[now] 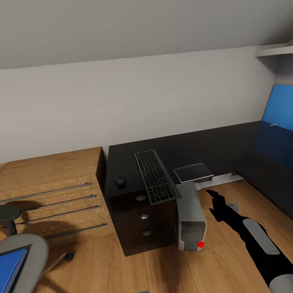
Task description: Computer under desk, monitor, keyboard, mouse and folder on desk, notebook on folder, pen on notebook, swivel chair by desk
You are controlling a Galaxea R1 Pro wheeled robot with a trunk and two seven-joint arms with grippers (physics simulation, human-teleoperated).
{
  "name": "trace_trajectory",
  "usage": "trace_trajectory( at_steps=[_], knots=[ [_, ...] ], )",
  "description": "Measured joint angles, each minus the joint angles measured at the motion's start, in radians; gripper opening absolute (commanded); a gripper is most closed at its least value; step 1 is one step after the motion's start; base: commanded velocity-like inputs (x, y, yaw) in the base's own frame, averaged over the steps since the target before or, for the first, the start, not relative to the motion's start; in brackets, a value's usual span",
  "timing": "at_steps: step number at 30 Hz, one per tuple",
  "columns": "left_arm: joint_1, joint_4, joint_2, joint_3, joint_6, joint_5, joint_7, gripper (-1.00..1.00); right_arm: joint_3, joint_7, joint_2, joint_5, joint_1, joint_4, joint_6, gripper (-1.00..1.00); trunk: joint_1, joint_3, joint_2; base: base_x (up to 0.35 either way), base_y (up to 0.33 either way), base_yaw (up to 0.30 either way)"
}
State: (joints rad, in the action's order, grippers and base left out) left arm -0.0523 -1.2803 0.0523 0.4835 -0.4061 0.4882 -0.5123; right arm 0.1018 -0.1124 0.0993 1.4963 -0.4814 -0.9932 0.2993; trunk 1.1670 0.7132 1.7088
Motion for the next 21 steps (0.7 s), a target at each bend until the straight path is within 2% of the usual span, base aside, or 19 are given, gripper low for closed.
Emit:
trace_trajectory(
  at_steps=[8, 21],
  knots=[
    [0.0, 0.0, 0.001, 0.0, 0.0, 0.0, 0.0, 1.0, -0.003, 0.016, 0.024, 0.001, 0.0, -0.003, 0.01, 1.0, -0.031, -0.025, -0.056, 0.0, 0.0, 0.0],
    [0.0, 0.001, 0.001, 0.0, 0.0, 0.001, 0.001, 1.0, -0.003, 0.019, 0.027, 0.0, 0.0, -0.005, 0.033, 1.0, -0.081, -0.066, -0.147, 0.0, 0.0, 0.0]
  ],
)
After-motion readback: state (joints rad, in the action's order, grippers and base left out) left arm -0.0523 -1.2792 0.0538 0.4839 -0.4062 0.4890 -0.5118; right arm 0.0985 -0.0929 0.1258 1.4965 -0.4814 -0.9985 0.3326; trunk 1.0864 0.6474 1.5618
